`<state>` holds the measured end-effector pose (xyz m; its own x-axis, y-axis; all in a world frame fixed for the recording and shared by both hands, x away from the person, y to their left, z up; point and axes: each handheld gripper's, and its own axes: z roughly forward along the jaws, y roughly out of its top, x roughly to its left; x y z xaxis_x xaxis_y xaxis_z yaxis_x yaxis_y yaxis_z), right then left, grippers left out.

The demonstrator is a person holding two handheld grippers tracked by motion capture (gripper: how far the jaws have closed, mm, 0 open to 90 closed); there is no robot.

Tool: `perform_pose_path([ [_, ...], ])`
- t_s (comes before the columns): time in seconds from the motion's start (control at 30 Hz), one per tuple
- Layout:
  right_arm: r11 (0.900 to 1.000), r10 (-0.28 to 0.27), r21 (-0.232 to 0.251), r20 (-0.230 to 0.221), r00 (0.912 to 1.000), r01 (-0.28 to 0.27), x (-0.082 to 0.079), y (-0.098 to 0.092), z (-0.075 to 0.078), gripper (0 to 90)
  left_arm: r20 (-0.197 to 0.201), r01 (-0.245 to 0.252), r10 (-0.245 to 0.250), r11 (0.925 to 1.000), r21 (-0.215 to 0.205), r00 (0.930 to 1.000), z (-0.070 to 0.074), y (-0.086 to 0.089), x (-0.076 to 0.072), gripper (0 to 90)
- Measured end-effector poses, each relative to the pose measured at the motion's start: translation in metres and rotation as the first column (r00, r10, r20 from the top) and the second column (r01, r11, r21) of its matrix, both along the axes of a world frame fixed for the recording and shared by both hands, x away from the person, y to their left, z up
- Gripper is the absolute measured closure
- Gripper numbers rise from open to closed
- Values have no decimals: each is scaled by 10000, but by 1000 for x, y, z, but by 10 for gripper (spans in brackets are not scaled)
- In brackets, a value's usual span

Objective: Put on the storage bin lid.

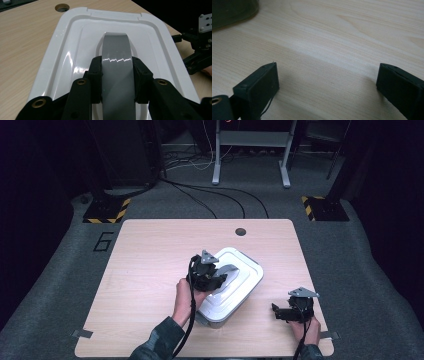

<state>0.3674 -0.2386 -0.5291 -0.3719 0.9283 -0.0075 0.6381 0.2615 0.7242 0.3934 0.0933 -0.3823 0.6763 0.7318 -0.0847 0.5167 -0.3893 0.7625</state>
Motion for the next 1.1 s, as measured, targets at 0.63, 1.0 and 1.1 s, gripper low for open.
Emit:
perform_pose_path([
  [0.63,10000,33,1,19,10000,-33,0,0,0,37,-225,232,-227,9994,253,9995,17,17,-9,320],
  [1.0,10000,29,1,18,10000,-29,0,0,0,36,-109,-25,28,9996,281,9999,29,62,-23,90],
  [1.1,10000,37,4,23,10000,-37,0,0,0,36,-131,-148,152,9993,334,9998,29,71,-24,71],
])
